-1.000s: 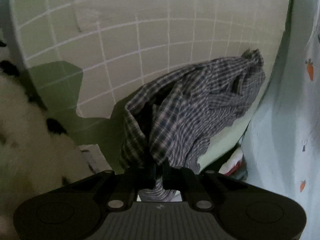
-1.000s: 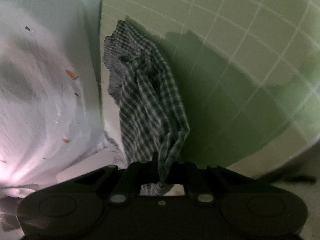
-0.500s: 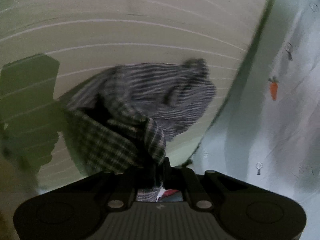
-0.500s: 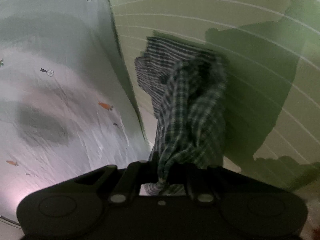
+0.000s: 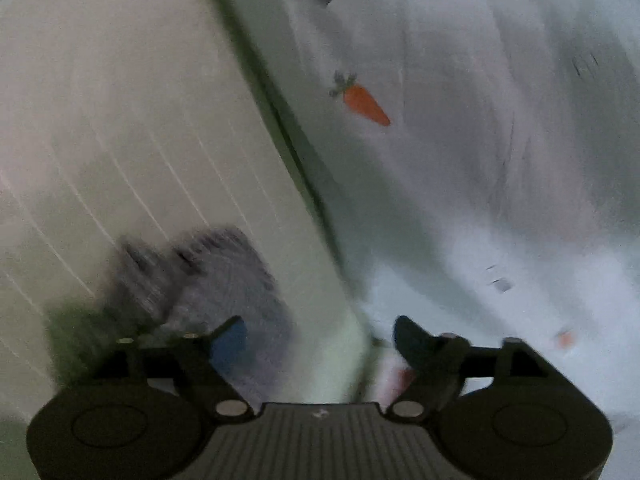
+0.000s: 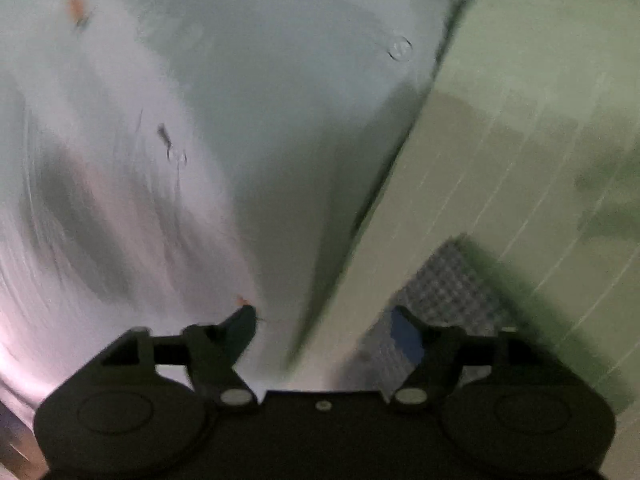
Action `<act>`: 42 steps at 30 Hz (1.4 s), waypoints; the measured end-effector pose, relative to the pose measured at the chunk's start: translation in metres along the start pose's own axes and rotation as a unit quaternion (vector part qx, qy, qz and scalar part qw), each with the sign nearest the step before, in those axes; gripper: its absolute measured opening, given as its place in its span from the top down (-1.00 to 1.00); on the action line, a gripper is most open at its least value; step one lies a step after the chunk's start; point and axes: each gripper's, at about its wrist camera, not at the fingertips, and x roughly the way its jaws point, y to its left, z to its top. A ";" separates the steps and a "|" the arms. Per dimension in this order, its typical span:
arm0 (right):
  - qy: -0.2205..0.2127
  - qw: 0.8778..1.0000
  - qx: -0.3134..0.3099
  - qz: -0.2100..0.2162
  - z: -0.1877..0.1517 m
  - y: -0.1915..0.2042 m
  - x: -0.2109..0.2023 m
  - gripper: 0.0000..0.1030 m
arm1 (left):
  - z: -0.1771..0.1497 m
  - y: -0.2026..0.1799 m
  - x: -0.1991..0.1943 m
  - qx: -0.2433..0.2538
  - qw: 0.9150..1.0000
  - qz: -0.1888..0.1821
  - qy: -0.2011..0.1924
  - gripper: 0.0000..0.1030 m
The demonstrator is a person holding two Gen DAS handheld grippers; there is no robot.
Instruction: Fold clothes
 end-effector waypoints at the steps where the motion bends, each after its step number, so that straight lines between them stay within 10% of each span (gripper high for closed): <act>1: 0.004 0.999 -0.035 -0.022 -0.006 0.001 0.002 -0.58 | -0.001 -0.001 -0.002 0.032 0.999 0.019 -0.011 -0.68; 8: 0.073 0.967 -0.205 -0.129 -0.049 -0.014 0.012 -0.60 | -0.032 0.009 0.026 0.214 0.969 0.123 -0.017 -0.68; 17: 0.093 0.948 -0.263 -0.154 -0.056 -0.030 0.035 -0.71 | -0.073 0.018 0.068 0.408 0.894 0.185 -0.018 -0.77; 30: 0.089 0.957 -0.235 -0.145 -0.065 -0.036 0.065 -1.00 | -0.047 0.048 0.094 0.317 0.942 0.111 0.001 -0.84; 33: 0.105 0.967 -0.204 -0.110 -0.074 -0.032 0.075 -1.00 | -0.048 0.048 0.099 0.312 0.946 0.084 0.005 -0.54; 35: 0.122 0.961 -0.222 -0.108 -0.088 -0.023 0.084 -0.94 | -0.048 0.051 0.102 0.284 0.957 0.058 0.017 0.11; 39: 0.134 0.945 -0.272 -0.120 -0.117 0.000 0.083 0.10 | -0.055 0.052 0.096 0.274 0.960 0.049 0.023 0.53; 42: 0.122 0.941 -0.292 -0.119 -0.136 0.013 0.063 0.33 | -0.070 0.044 0.080 0.317 0.947 0.057 0.021 0.62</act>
